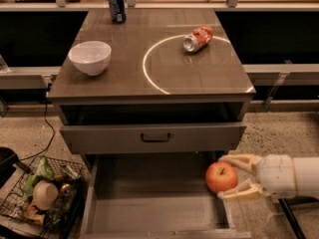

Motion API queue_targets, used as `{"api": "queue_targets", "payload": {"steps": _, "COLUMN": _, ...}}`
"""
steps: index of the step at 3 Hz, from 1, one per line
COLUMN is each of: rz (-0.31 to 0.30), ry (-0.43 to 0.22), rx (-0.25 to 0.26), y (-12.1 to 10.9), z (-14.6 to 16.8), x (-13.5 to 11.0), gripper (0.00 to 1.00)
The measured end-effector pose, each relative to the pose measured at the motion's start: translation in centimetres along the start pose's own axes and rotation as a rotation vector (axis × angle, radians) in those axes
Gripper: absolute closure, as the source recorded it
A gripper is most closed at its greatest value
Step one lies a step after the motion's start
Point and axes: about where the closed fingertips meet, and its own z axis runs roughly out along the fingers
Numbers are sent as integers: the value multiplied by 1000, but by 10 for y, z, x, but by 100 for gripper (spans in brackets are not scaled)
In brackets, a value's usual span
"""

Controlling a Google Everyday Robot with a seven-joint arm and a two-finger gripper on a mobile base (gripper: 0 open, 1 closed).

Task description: Place apple into middle drawer

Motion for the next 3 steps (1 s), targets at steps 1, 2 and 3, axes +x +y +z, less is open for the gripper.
{"api": "queue_targets", "payload": {"steps": 1, "rz": -19, "ry": -9, "rx": -39, "y": 29, "z": 57, "x": 32, "gripper": 100}}
{"api": "queue_targets", "payload": {"steps": 2, "rz": -1, "ry": -29, "rx": -67, "y": 38, "z": 105, "x": 49, "gripper": 100}}
{"api": "queue_targets", "payload": {"steps": 3, "rz": 36, "ry": -61, "rx": -84, "y": 40, "z": 152, "x": 55, "gripper": 100}}
